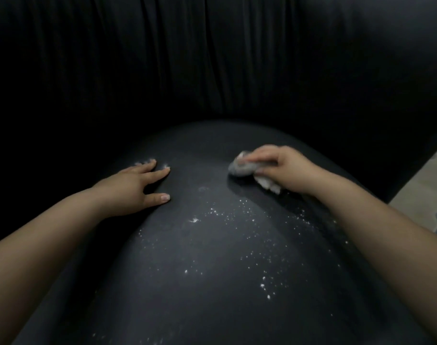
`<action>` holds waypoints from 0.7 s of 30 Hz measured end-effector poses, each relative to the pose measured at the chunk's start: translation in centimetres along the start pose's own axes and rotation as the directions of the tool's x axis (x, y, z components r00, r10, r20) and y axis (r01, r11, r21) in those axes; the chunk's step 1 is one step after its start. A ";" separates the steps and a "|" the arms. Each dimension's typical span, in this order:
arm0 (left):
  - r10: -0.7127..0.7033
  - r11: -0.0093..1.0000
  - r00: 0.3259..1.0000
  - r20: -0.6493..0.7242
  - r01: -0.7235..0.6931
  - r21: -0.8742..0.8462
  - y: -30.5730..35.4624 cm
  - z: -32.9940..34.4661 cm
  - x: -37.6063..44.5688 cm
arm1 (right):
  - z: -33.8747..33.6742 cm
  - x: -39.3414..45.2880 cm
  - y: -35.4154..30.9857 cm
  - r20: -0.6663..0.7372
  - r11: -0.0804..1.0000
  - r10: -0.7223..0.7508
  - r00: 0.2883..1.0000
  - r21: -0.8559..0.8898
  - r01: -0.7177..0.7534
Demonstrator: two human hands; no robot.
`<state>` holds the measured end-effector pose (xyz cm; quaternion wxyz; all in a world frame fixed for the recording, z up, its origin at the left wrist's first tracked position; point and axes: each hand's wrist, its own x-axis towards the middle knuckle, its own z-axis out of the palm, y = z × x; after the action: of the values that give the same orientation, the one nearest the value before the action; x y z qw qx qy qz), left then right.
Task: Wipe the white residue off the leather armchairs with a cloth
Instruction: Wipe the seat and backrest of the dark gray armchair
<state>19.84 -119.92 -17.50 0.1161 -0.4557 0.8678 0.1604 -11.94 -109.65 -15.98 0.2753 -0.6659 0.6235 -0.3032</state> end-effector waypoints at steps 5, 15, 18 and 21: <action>0.003 0.999 1.000 -0.018 -0.004 -0.038 0.1 0.3 -0.1 | -0.7 4.9 2.0 -0.146 0.988 0.122 0.982 -0.073 -0.134; 0.008 0.999 0.999 -0.036 -0.009 -0.049 0.2 0.3 -0.4 | 2.3 -0.1 -1.4 0.016 1.000 -0.019 1.000 -0.024 0.019; 0.007 0.996 0.999 -0.038 -0.011 -0.093 0.3 0.1 -0.6 | 2.8 3.1 -1.6 -0.148 0.997 0.043 0.988 -0.060 -0.052; 0.025 0.987 0.998 -0.052 -0.033 -0.156 0.3 -0.2 -0.9 | 5.2 4.1 -2.3 -0.055 0.975 0.050 0.997 -0.215 -0.061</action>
<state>20.10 -119.16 -16.99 0.0557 -0.4547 0.8617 0.2182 -6.40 -113.68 -17.44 0.1942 -0.6665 0.6778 -0.2422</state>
